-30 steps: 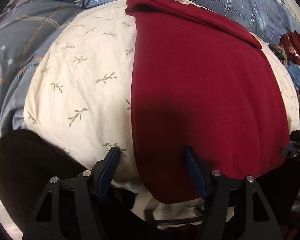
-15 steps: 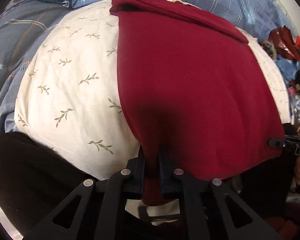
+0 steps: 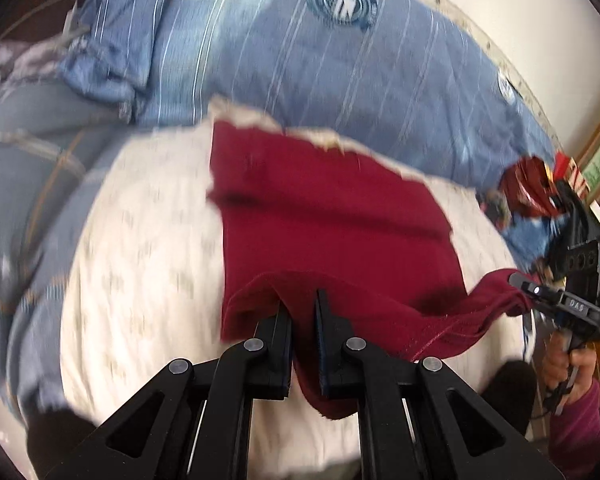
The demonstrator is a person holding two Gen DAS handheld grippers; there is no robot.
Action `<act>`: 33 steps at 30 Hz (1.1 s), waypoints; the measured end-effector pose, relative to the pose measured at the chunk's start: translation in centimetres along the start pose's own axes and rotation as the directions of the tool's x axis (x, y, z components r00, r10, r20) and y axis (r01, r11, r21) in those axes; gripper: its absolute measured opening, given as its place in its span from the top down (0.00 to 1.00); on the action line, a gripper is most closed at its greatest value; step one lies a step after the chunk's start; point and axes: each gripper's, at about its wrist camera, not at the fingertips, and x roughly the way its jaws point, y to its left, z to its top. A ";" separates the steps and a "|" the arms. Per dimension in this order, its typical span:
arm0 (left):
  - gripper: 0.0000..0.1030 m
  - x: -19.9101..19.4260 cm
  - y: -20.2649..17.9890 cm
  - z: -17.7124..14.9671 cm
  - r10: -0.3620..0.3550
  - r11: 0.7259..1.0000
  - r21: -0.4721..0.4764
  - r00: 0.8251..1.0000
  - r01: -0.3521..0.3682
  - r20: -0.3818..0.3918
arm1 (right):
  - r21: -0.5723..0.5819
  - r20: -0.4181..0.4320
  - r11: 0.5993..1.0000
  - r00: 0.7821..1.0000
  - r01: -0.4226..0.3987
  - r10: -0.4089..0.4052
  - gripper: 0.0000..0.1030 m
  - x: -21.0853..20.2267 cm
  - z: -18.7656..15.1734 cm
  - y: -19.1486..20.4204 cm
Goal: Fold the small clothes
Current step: 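Grasp the sweater hem with both tools and lift it up, then fold the hem over toward the collar and open both tools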
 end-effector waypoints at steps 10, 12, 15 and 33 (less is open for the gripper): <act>0.92 8.6 -0.4 7.0 0.092 0.996 -0.020 0.993 -0.091 0.080 | 0.028 0.084 0.994 0.990 0.109 -0.111 0.89 6.1 9.9 -3.2; 0.92 10.9 -0.6 8.7 0.116 0.993 -0.026 0.990 -0.115 0.074 | 0.034 0.079 0.992 0.989 0.120 -0.122 0.89 7.4 11.4 -3.9; 0.92 14.2 -0.1 10.9 0.149 0.988 -0.040 0.987 -0.147 0.060 | 0.039 0.069 0.988 0.986 0.148 -0.150 0.89 9.6 13.3 -5.3; 0.27 18.4 3.3 14.7 0.122 0.989 -0.096 0.986 -0.112 0.110 | 0.038 0.109 0.965 0.959 0.258 -0.261 0.57 10.5 14.9 -7.2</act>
